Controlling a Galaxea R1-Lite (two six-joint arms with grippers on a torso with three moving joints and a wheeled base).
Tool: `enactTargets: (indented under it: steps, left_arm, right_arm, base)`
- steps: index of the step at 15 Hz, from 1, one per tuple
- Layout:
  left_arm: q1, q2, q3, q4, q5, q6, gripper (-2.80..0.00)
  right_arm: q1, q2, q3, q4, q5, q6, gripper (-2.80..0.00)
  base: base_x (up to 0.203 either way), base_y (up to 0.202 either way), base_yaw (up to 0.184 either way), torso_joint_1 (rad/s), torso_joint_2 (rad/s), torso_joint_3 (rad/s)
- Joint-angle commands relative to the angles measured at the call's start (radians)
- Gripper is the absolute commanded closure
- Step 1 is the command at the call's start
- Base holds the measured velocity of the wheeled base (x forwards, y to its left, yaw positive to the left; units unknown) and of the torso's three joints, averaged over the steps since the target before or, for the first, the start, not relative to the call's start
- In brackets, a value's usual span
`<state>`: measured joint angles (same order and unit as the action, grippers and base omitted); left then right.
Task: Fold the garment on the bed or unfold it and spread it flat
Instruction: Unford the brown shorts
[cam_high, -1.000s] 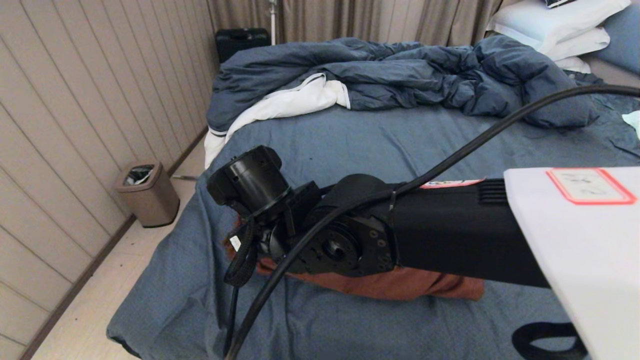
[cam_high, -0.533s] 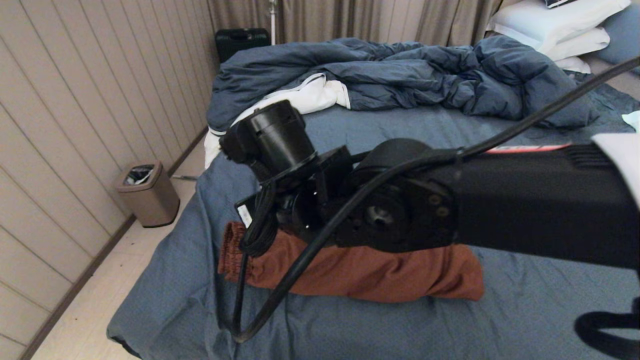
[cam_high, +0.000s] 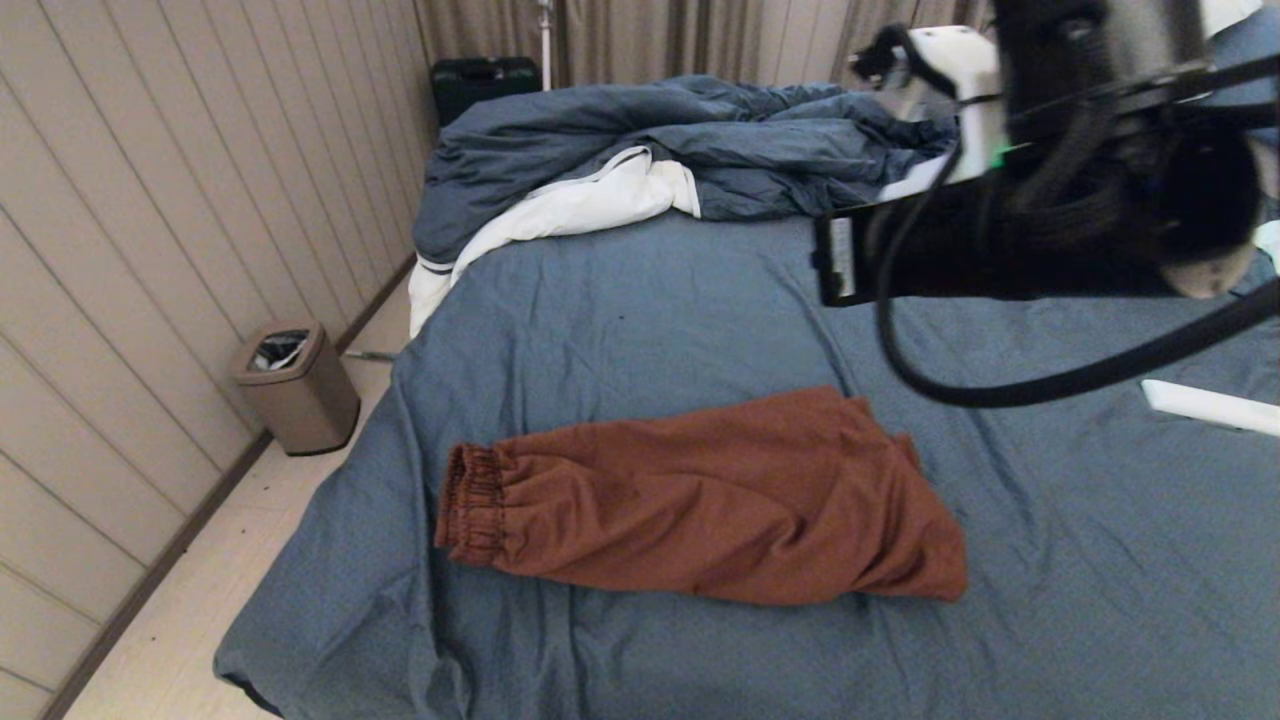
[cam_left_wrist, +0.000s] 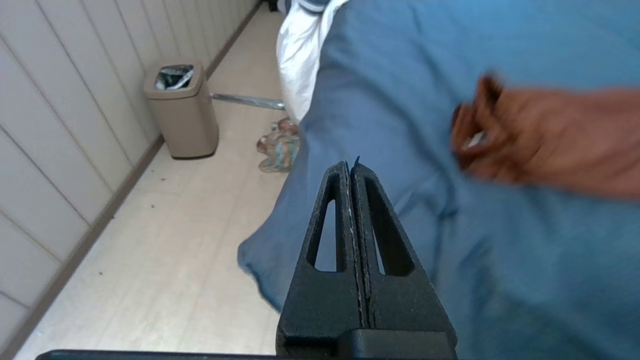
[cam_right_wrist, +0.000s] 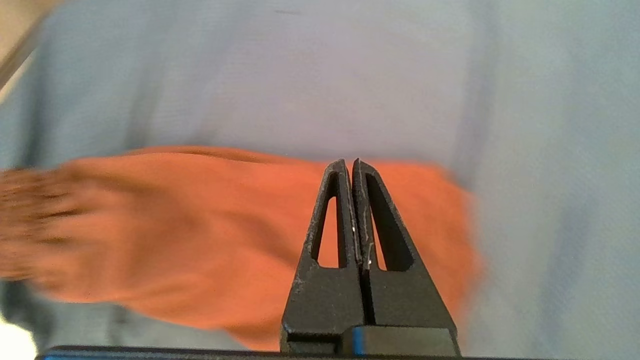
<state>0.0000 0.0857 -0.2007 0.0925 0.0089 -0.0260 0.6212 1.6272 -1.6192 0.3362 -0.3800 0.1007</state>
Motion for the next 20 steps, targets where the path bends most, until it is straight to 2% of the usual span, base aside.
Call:
enactTargets:
  steps: [1, 2, 4, 5, 7, 11, 12, 16, 17, 20]
  left_arm:
    - [-0.001, 0.222, -0.154, 0.036, -0.021, -0.018, 0.00]
    - [-0.001, 0.336, -0.221, 0.051, -0.061, -0.028, 0.00]
    - [-0.002, 0.561, -0.322, 0.071, -0.179, -0.039, 0.00]
    - [-0.007, 0.673, -0.365, 0.078, -0.237, -0.043, 0.00]
    - [-0.060, 0.907, -0.458, 0.084, -0.310, -0.052, 0.00]
    - [-0.315, 1.275, -0.678, 0.078, -0.352, -0.105, 0.00]
    - [-0.357, 1.339, -0.717, 0.057, -0.356, -0.120, 0.00]
    - [-0.431, 1.519, -0.778, -0.057, -0.357, -0.144, 0.00]
    - [-0.435, 1.528, -0.778, -0.066, -0.346, -0.146, -2.80]
    - [-0.434, 1.527, -0.790, -0.071, -0.203, -0.157, -2.80]
  right_arm:
    - [-0.172, -0.181, 0.131, 0.002, 0.106, 0.025, 0.00]
    - [-0.227, -0.218, 0.205, 0.003, 0.179, 0.041, 0.00]
    - [-0.305, -0.254, 0.325, -0.009, 0.258, 0.067, 0.00]
    - [-0.325, -0.261, 0.369, -0.040, 0.273, 0.075, 0.00]
    - [-0.335, -0.257, 0.455, -0.158, 0.284, 0.078, 0.00]
    - [-0.340, -0.249, 0.544, -0.213, 0.314, 0.110, 0.00]
    - [-0.341, -0.242, 0.544, -0.214, 0.328, 0.121, 0.00]
    - [-0.360, -0.141, 0.547, -0.297, 0.360, 0.114, 0.00]
    - [-0.370, -0.131, 0.554, -0.313, 0.362, 0.114, 0.00]
    - [-0.382, -0.127, 0.564, -0.316, 0.378, 0.114, 0.00]
  base:
    - [0.000, 0.000, 0.000, 0.000, 0.00, 0.000]
    - [0.000, 0.000, 0.000, 0.000, 0.00, 0.000]
    - [0.000, 0.000, 0.000, 0.000, 0.00, 0.000]
    - [0.000, 0.000, 0.000, 0.000, 0.00, 0.000]
    - [0.000, 0.000, 0.000, 0.000, 0.00, 0.000]
    - [0.000, 0.000, 0.000, 0.000, 0.00, 0.000]
    - [0.000, 0.000, 0.000, 0.000, 0.00, 0.000]
    - [0.000, 0.000, 0.000, 0.000, 0.00, 0.000]
    - [0.000, 0.000, 0.000, 0.000, 0.00, 0.000]
    - [0.000, 0.000, 0.000, 0.000, 0.00, 0.000]
